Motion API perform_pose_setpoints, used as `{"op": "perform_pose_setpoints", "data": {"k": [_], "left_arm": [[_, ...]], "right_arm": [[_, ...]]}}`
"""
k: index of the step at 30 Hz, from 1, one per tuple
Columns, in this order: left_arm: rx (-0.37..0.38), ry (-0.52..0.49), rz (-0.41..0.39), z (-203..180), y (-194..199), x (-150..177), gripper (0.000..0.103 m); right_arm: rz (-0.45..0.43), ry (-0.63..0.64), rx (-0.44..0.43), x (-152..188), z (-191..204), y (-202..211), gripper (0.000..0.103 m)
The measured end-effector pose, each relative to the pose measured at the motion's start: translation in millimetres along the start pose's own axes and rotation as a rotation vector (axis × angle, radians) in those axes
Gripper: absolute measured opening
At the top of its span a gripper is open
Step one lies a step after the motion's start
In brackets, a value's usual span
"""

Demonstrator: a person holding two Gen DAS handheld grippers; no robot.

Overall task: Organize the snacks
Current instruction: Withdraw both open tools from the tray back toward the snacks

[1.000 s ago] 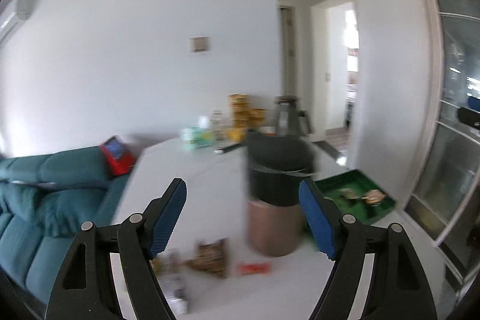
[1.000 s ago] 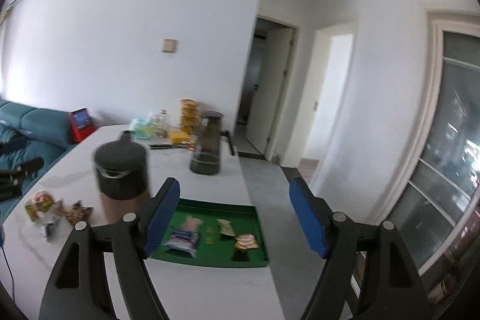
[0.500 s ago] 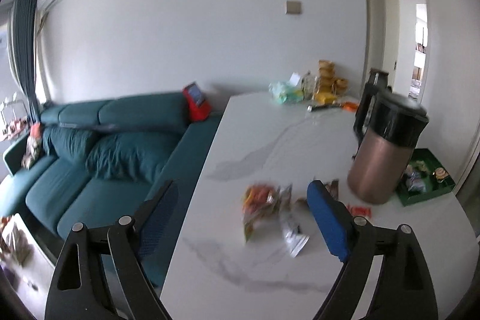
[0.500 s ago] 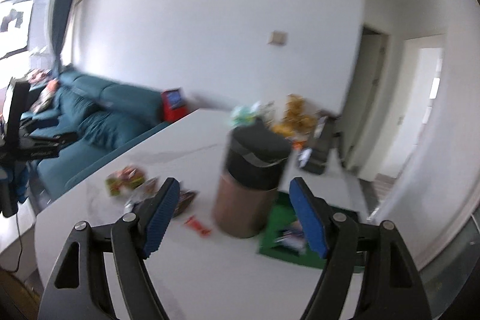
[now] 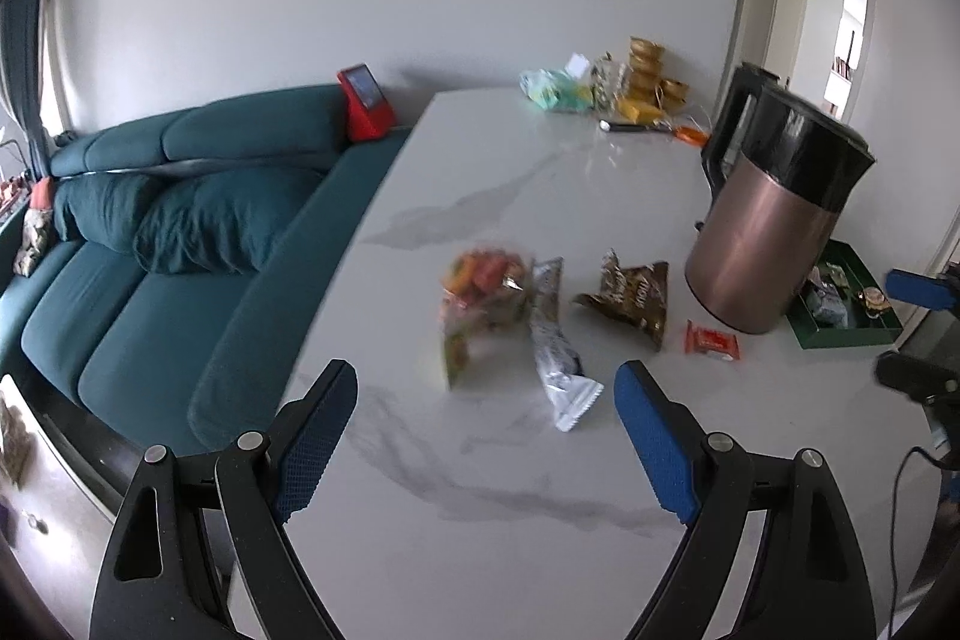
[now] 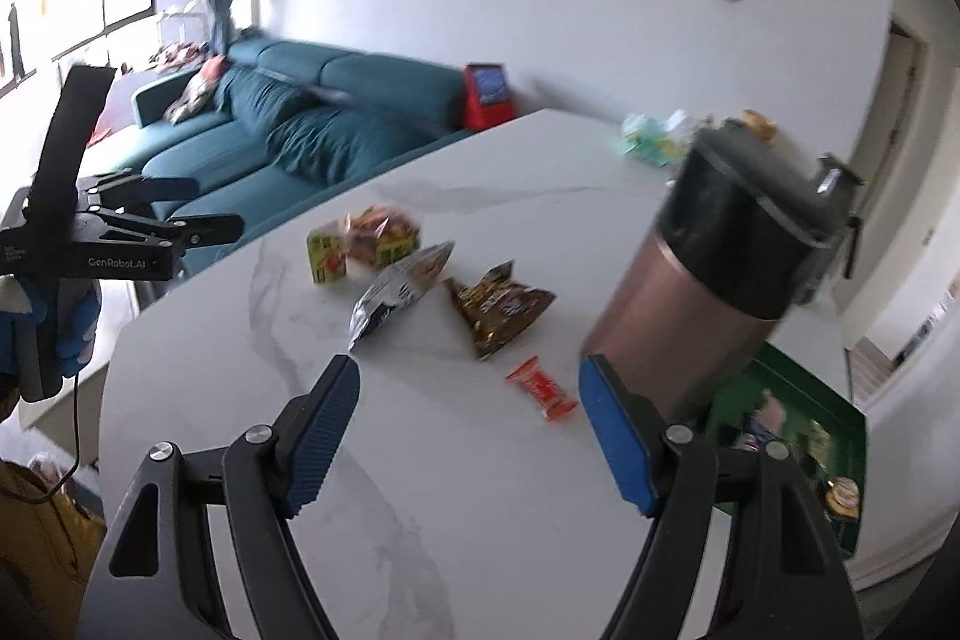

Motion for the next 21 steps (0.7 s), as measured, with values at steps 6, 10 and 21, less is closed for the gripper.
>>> {"op": "perform_pose_setpoints", "data": {"k": [6, 10, 21], "left_arm": [[0.016, 0.017, 0.068, -19, -42, 5, 0.084], [0.002, 0.012, 0.105, -26, -69, 7, 0.084], [-0.030, 0.041, 0.210, -23, -126, 16, 0.084]], "right_arm": [[0.064, 0.028, -0.074, 8, -1, -50, 0.103], [0.104, 0.037, -0.106, 15, -4, -80, 0.103], [0.187, 0.070, -0.169, 28, -14, -150, 0.103]]}}
Point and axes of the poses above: each gripper's, at about its wrist camera, not at the fingertips, and y roughly against the way its jaws point, z to its left, x to its underside, the point moved 9 cm from there along -y, roughly the way its jaws point, and after that the axes turned 8 degrees about x, right-handed, at the moved point
